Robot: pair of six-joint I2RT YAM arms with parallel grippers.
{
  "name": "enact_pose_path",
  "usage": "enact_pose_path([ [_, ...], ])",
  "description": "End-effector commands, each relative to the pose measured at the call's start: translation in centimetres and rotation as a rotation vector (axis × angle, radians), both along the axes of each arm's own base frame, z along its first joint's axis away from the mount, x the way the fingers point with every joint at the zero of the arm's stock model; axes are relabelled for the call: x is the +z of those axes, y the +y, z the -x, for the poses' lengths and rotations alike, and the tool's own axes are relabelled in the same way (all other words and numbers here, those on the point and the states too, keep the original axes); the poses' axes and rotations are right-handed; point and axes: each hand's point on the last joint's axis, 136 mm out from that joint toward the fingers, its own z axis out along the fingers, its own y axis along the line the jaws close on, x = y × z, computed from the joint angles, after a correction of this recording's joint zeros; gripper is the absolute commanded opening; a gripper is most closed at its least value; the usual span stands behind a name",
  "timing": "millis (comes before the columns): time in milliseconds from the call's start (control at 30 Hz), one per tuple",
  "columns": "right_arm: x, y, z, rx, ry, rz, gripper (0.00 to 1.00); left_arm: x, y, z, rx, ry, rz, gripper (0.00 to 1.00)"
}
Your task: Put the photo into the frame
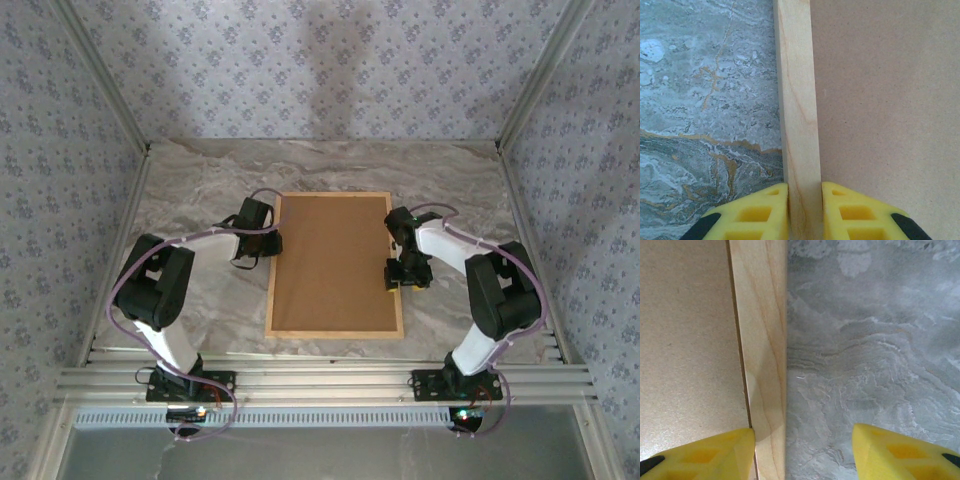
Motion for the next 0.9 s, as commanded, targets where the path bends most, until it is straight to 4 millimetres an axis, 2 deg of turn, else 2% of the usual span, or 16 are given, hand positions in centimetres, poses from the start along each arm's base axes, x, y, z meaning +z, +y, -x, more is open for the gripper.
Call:
enact_pose_path([
  [0,-1.1,-0.3,-0.7,-0.011,-0.001,0.021,0.56,-4.3,1.5,3.4,-0.025,0.155,-0.096,0.21],
  [200,-2.7,0.5,-0.3,0.004,0.025,0.011,0.56,-4.3,1.5,3.5,-0.026,0.156,-0.094,0.21],
  [333,-2.8,1.3,-0.5,0.02,0.026,-0.007,0.56,-4.3,1.6,3.6,-0.025,0.155,-0.093,0.21],
  [500,-0.8,2.2,-0.9,0.045,-0.001,-0.048,0.56,-4.2,1.6,3.6,-0.025,0.154,-0.095,0.21],
  [667,2.2,1.0,-1.0,0.028,-0.059,-0.054,0.55,-4.3,1.7,3.7,-0.025,0.158,-0.096,0.21],
  [767,2.4,0.0,-0.9,0.017,-0.057,-0.029,0.55,-4.2,1.7,3.7,-0.024,0.157,-0.095,0.21],
  [867,1.6,-0.6,-0.8,0.01,-0.036,-0.008,0.54,-4.2,1.7,3.8,-0.025,0.157,-0.096,0.21],
])
